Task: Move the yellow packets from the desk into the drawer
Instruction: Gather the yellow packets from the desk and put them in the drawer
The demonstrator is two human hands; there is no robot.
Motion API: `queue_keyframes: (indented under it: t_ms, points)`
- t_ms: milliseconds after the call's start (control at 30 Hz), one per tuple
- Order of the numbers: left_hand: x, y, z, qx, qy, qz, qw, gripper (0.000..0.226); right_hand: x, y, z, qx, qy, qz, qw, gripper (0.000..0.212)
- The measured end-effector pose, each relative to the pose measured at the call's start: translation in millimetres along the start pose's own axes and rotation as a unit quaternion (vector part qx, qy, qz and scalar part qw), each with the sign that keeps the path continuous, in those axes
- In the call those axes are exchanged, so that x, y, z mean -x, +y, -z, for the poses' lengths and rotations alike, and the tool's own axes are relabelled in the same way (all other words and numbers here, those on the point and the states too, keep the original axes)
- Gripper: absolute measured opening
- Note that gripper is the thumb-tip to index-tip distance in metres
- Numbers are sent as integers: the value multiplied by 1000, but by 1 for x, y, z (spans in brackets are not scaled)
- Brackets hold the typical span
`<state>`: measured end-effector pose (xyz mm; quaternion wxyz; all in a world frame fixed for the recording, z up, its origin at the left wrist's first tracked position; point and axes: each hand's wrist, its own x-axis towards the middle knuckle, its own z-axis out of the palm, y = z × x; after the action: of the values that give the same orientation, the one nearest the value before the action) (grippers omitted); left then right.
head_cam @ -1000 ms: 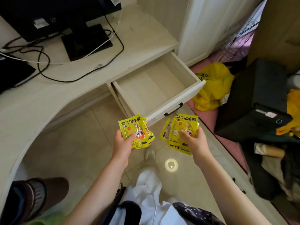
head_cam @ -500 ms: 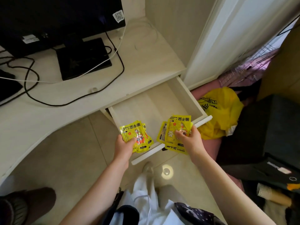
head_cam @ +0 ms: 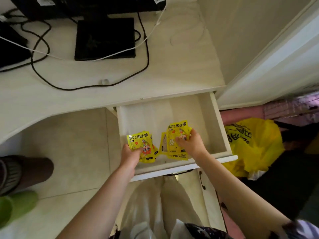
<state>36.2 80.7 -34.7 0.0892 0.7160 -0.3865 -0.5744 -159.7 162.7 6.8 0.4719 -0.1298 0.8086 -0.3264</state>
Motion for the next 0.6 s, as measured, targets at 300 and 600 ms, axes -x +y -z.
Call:
queue_keyframes:
  t_ms: [300, 600]
  points:
    - [-43, -20, -30, -68, 17, 20, 997, 19, -65, 27, -34, 63, -48, -37, 996, 40]
    - [-74, -41, -38, -148, -7, 60, 987, 22, -95, 53, -45, 193, -56, -54, 978, 40]
